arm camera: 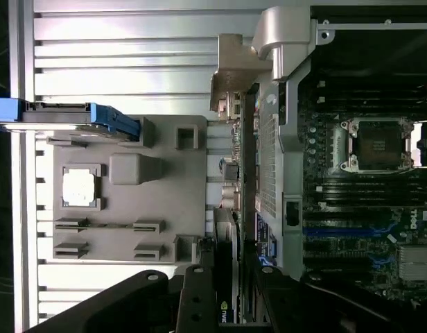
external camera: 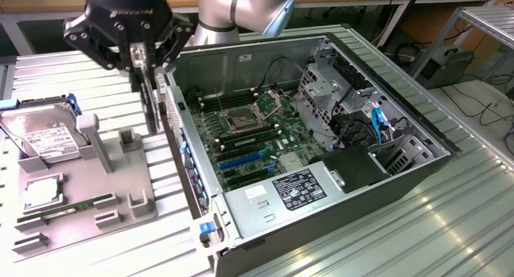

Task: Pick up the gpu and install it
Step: 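Pick up the gpu and move the gpu toward the slot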

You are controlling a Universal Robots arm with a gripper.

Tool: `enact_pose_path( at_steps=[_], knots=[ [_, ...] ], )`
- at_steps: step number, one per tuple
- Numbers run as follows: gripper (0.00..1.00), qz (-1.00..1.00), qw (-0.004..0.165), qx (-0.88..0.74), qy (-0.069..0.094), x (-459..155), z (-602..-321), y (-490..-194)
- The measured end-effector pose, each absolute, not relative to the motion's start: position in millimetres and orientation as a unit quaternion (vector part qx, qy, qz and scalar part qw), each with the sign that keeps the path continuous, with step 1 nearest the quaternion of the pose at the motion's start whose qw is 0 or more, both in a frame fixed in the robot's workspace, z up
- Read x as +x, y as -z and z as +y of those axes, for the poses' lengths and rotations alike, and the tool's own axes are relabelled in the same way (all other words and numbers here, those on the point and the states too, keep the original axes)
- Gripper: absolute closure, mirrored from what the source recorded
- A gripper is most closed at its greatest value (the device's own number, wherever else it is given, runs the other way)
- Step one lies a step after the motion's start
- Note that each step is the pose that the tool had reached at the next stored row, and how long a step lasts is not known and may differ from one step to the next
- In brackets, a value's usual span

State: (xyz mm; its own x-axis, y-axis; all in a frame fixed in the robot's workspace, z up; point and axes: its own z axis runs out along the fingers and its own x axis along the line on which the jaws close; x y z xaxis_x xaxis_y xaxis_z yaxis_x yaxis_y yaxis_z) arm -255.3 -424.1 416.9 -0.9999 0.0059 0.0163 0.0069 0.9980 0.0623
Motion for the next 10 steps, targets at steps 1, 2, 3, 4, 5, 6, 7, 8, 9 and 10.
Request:
enact_pose_path(
  at_steps=[1,2,3,4,5,6,7,8,9,10],
  knots=[
    [0.74,-0.999,0.008,-0.003,0.034,-251.0,-424.5,-421.7],
    [0.74,-0.999,0.009,-0.003,0.036,-247.2,-424.8,-425.8],
    [0.74,-0.999,0.009,-0.003,0.038,-242.6,-425.2,-430.7],
    [0.74,-0.999,0.009,-0.003,0.04,-238.2,-425.5,-435.0],
    [0.74,-0.999,0.01,-0.003,0.042,-233.5,-425.6,-439.5],
    [0.74,-0.999,0.01,-0.003,0.043,-229.0,-425.6,-442.5],
    [0.74,-0.999,0.01,-0.003,0.044,-224.2,-425.6,-444.0],
    [0.74,-0.999,0.01,-0.003,0.044,-219.4,-425.6,-444.7],
    [0.74,-0.999,0.011,-0.003,0.044,-214.9,-425.6,-444.8],
    [0.74,-0.999,0.011,-0.003,0.044,-210.3,-425.6,-444.8]
  ],
)
